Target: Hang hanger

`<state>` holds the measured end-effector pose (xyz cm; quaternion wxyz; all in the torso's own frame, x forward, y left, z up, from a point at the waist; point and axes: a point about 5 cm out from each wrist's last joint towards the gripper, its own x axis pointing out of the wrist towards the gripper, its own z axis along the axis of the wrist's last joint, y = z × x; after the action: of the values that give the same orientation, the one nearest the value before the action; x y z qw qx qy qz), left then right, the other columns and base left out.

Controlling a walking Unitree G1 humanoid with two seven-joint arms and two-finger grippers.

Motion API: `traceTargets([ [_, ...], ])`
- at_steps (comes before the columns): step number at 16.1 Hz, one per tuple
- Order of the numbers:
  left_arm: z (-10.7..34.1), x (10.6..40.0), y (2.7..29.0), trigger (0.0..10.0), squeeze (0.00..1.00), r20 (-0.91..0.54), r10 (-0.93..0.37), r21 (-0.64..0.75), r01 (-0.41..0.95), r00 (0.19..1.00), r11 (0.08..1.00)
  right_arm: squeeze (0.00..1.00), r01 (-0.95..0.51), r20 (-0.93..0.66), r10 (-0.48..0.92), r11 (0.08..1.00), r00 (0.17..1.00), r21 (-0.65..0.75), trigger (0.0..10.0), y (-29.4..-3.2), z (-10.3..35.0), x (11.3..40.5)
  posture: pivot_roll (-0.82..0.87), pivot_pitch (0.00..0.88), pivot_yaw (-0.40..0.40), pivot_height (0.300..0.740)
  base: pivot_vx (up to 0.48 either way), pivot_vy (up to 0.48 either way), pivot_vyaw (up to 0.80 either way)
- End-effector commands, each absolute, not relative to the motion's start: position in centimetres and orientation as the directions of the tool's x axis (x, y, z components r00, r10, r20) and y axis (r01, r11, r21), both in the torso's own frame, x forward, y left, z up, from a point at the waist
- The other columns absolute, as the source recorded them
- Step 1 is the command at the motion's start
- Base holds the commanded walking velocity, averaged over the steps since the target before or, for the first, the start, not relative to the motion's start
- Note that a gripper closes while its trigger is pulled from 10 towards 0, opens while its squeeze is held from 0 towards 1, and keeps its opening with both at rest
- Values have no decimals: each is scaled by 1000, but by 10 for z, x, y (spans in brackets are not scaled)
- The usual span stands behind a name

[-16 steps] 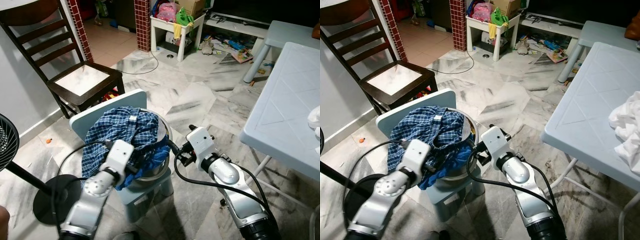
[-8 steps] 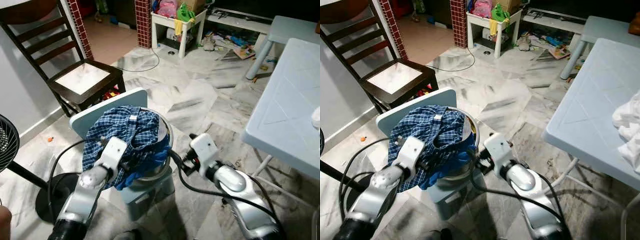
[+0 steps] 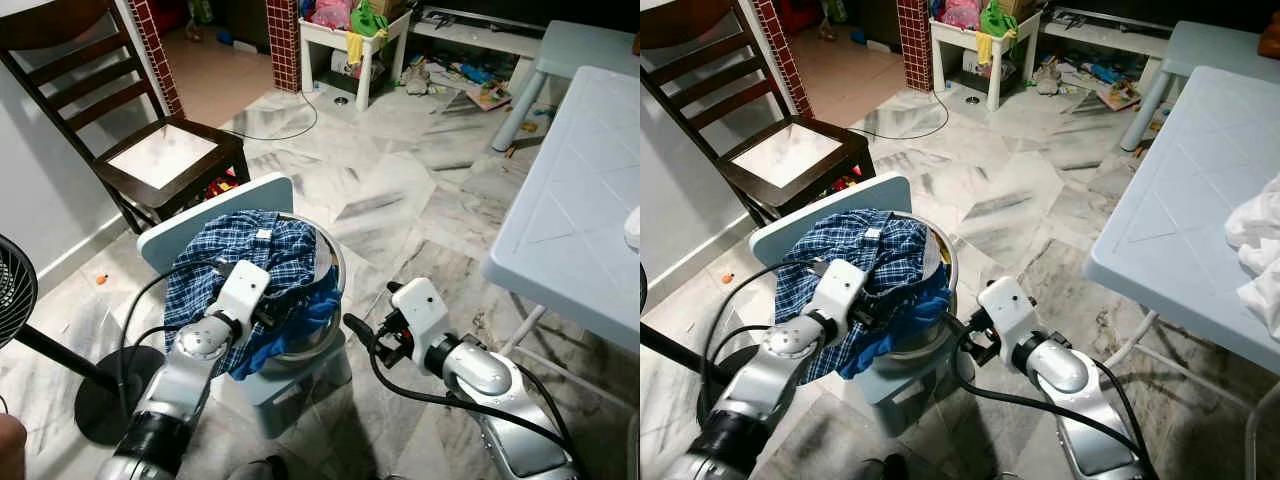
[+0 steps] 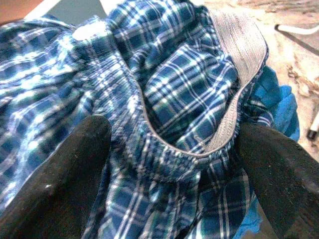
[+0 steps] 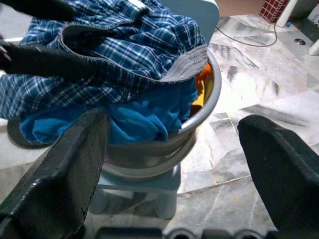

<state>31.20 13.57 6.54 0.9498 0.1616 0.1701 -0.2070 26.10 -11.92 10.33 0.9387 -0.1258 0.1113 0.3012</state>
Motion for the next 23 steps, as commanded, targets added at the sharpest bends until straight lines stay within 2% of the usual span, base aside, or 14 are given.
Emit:
traceTargets([
  [1, 60, 313, 138, 10000, 0, -403, -345, 232, 460, 848, 857, 0, -592, -278, 537, 788, 796, -173, 10000, -118, 107, 260, -89, 156, 42, 740, 0, 0, 0],
  [4, 58, 317, 137, 10000, 0, -404, -360, 213, 469, 841, 857, 0, -586, -282, 530, 791, 800, -177, 10000, -119, 108, 259, -100, 161, 46, 740, 0, 0, 0],
  [5, 57, 320, 133, 3843, 0, -400, -374, 206, 480, 837, 853, 0, -575, -283, 517, 797, 808, -183, 10000, -121, 109, 261, -102, 161, 48, 740, 0, 0, 0],
  [6, 57, 321, 131, 1686, 0, -398, -385, 204, 489, 833, 848, 0, -571, -283, 513, 800, 811, -185, 10000, -122, 109, 261, -102, 161, 48, 740, 0, 0, 0],
  [7, 57, 321, 128, 0, 0, -389, -401, 204, 502, 829, 841, 0, -569, -281, 511, 801, 812, -186, 10000, -121, 109, 261, -104, 163, 50, 740, 0, 0, 0],
  [14, 57, 324, 130, 0, 0, -377, -394, 230, 496, 839, 837, 0, -564, -280, 504, 800, 817, -205, 10000, -119, 109, 262, -99, 161, 51, 740, 0, 0, 0],
  [15, 57, 324, 132, 6941, 0, -391, -364, 241, 476, 845, 846, 0, -564, -279, 505, 799, 817, -206, 10000, -119, 109, 262, -96, 158, 50, 740, 0, 0, 0],
  [16, 57, 324, 133, 10000, 0, -391, -329, 249, 443, 860, 861, 0, -565, -279, 505, 799, 817, -207, 10000, -119, 109, 263, -96, 158, 50, 740, 0, 0, 0],
  [17, 58, 324, 133, 10000, 0, -384, -322, 239, 430, 865, 871, 0, -564, -279, 505, 799, 817, -208, 10000, -119, 109, 263, -93, 155, 51, 740, 0, 0, 0],
  [18, 60, 322, 130, 10000, 843, -372, -319, 215, 415, 872, 884, 0, -564, -279, 505, 799, 817, -208, 10000, -119, 109, 263, -93, 155, 51, 740, 0, 0, 0],
  [19, 58, 318, 127, 10000, 1000, -366, -324, 183, 409, 872, 894, 0, -567, -277, 508, 798, 816, -206, 10000, -117, 109, 263, -88, 152, 46, 740, 0, 0, 0],
  [22, 53, 315, 124, 10000, 1000, -382, -309, 196, 403, 871, 894, 0, -572, -275, 514, 794, 813, -206, 10000, -115, 109, 265, -87, 148, 45, 740, 0, 0, 0],
  [23, 53, 315, 124, 10000, 471, -390, -304, 204, 403, 869, 892, 0, -571, -274, 514, 794, 813, -206, 10000, -115, 109, 266, -88, 146, 46, 740, 0, 0, 0],
])
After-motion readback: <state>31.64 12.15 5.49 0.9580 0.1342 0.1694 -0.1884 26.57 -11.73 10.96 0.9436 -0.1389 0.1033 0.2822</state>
